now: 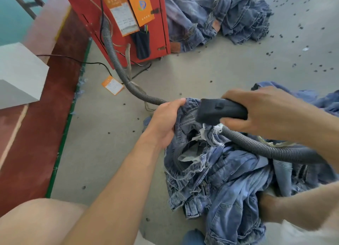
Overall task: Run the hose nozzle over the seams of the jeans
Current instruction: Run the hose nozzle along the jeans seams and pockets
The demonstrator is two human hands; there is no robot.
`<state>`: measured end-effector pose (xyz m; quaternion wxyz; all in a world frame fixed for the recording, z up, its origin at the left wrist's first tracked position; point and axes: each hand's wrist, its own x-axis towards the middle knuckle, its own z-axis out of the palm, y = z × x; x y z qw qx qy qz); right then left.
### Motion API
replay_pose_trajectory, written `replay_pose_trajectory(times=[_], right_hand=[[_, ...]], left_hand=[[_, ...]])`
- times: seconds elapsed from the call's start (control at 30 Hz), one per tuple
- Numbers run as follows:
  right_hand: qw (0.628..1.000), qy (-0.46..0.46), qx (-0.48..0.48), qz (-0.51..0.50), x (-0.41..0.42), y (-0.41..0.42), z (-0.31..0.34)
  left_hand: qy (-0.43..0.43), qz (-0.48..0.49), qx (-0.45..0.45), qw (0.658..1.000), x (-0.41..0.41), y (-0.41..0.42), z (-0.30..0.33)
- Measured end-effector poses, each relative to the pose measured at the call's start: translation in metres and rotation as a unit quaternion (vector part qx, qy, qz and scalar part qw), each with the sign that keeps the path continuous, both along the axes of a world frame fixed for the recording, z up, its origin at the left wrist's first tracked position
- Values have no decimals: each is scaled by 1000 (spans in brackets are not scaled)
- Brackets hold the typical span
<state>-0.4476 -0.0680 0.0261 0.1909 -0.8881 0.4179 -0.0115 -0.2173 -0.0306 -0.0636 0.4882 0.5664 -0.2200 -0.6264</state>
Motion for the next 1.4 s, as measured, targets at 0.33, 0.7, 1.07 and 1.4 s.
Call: replay_pose_trajectory(times=[0.33, 0.7, 1.07, 1.4], right_hand=[[986, -114, -68, -101, 5, -4, -11], [997, -62, -5, 33, 13, 5, -5], [997, 17, -61, 35, -3, 1, 1], [997, -66, -46, 10, -4, -8, 10]], left_hand=[[-21, -18, 12, 1000, 8, 0, -1], [-38, -57, -4, 998, 1, 3, -1], [17, -30, 13, 999, 12, 3, 4], [93, -86, 4, 992, 19, 7, 1]])
